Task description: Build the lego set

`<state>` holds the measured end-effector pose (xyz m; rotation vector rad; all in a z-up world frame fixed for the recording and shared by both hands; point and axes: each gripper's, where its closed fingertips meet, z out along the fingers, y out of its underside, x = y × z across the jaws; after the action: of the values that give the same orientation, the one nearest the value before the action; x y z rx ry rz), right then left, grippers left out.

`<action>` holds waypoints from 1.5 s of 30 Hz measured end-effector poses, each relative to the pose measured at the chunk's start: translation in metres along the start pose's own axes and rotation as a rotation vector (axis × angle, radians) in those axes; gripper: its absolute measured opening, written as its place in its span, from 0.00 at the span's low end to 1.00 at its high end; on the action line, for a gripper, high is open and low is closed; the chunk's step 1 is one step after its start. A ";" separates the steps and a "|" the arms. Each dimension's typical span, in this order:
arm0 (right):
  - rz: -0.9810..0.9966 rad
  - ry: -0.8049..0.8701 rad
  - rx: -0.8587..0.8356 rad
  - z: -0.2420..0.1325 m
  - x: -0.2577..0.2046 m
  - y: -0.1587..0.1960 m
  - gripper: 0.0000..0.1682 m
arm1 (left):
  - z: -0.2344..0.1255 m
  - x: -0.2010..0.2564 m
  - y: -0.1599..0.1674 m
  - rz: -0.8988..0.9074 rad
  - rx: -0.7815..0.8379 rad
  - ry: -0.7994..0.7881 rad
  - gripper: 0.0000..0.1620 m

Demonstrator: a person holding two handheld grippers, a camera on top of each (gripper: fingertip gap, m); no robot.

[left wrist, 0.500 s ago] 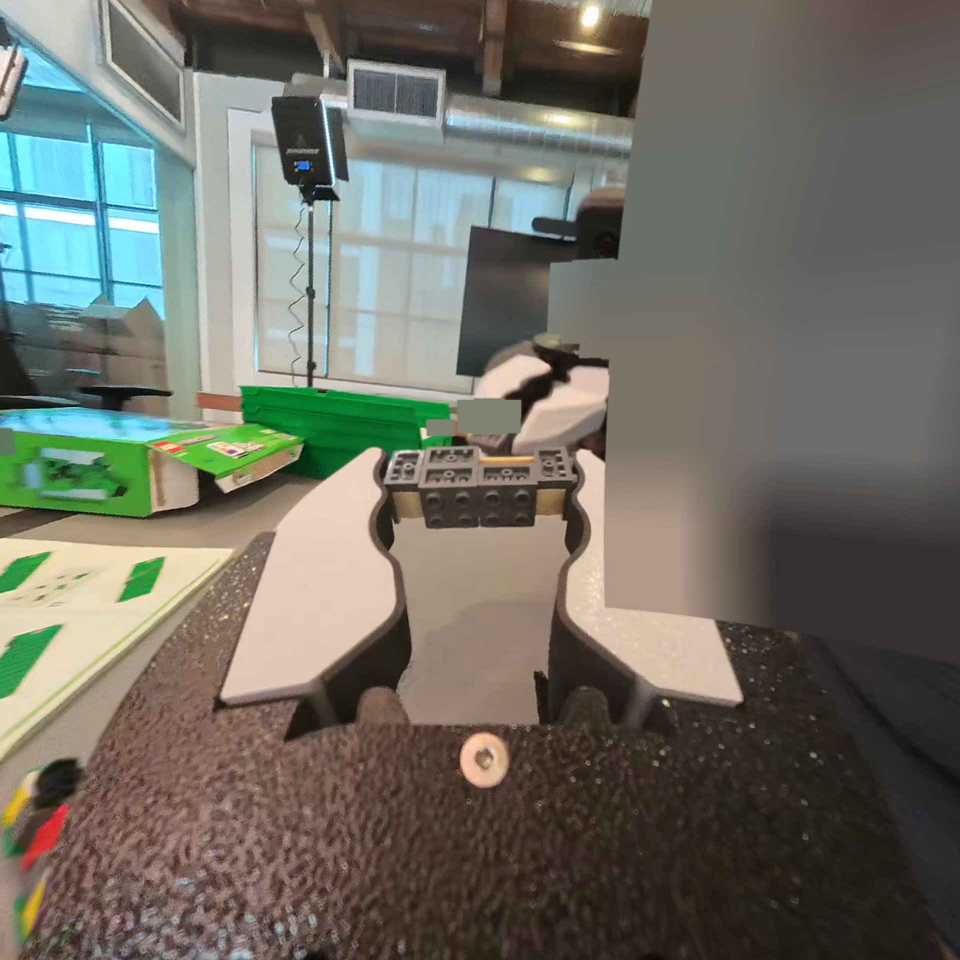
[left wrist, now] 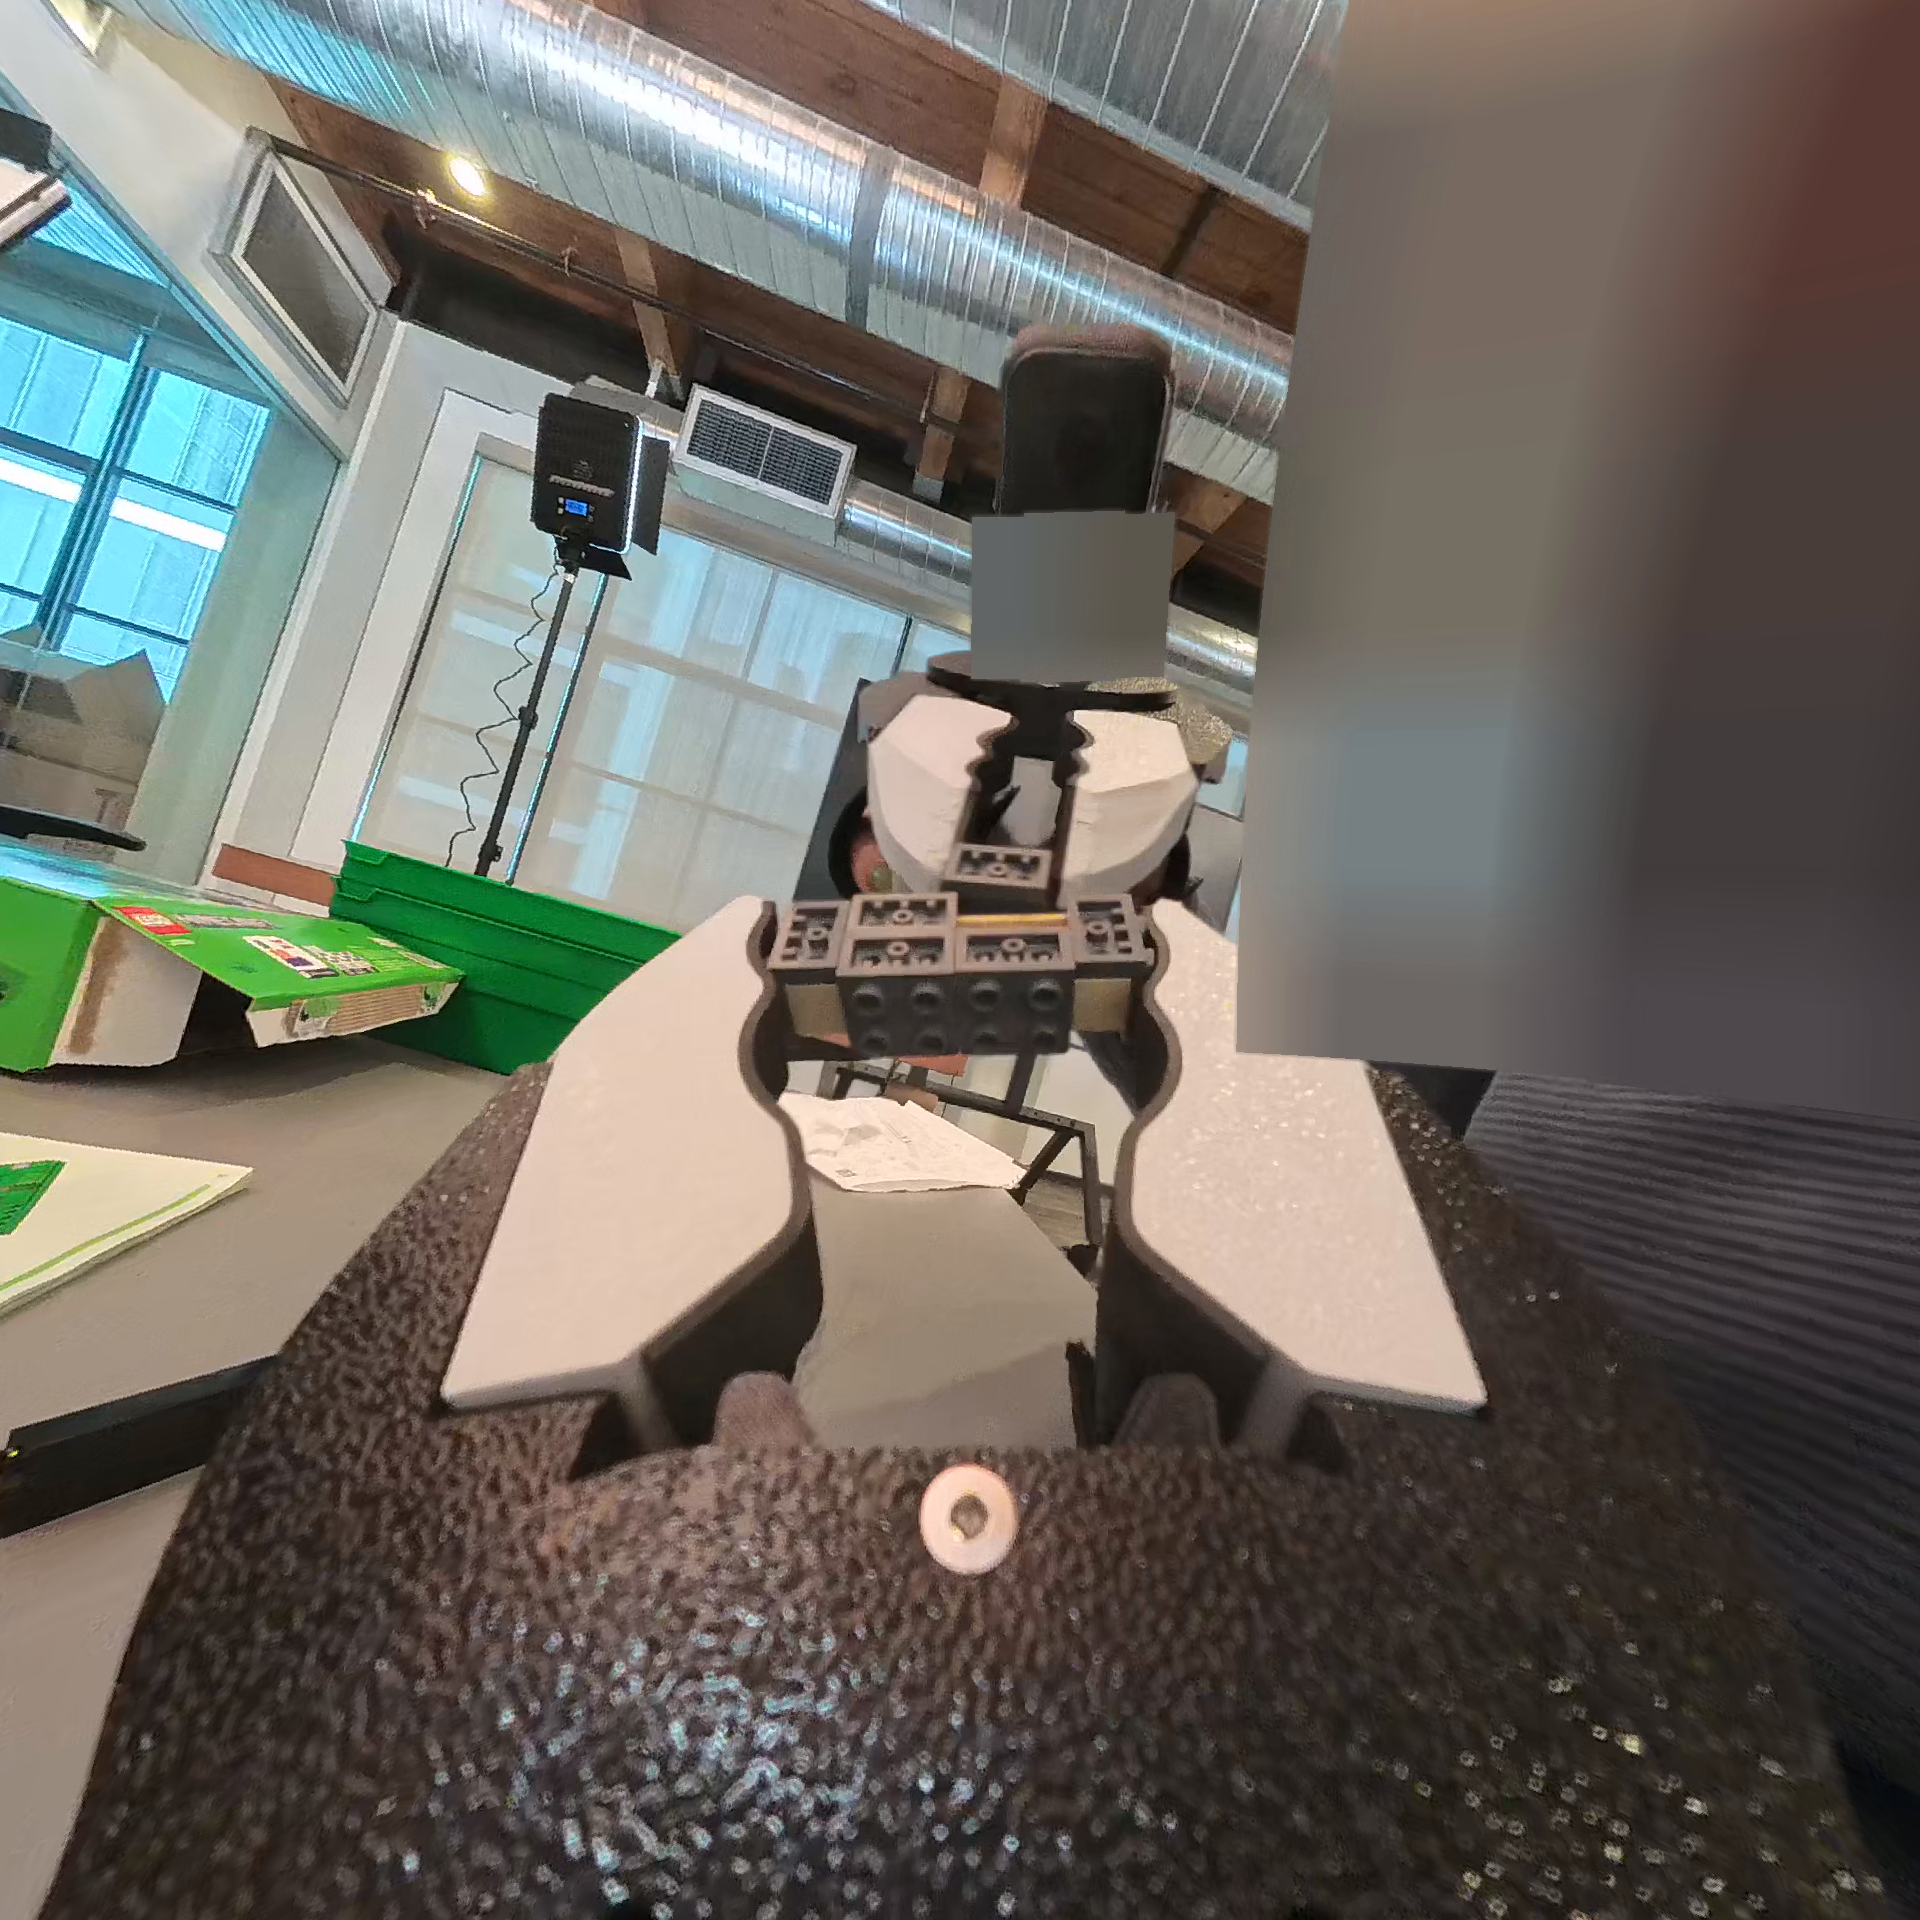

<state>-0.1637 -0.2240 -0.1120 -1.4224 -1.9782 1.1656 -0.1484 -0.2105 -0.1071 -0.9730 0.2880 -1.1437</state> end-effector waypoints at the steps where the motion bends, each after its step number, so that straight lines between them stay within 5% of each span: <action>1: -0.008 0.006 -0.015 0.001 0.000 0.001 0.09 | 0.000 0.000 0.001 0.005 -0.004 -0.001 0.39; 28: 0.043 -0.022 -0.287 0.006 -0.005 0.004 0.09 | 0.001 0.001 0.001 -0.007 -0.006 0.015 0.40; 45: 0.041 -0.011 -0.309 0.008 -0.006 0.001 0.10 | 0.000 0.001 0.000 -0.023 0.003 0.019 0.40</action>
<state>-0.1671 -0.2324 -0.1163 -1.6139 -2.2196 0.9142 -0.1481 -0.2116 -0.1069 -0.9654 0.2909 -1.1746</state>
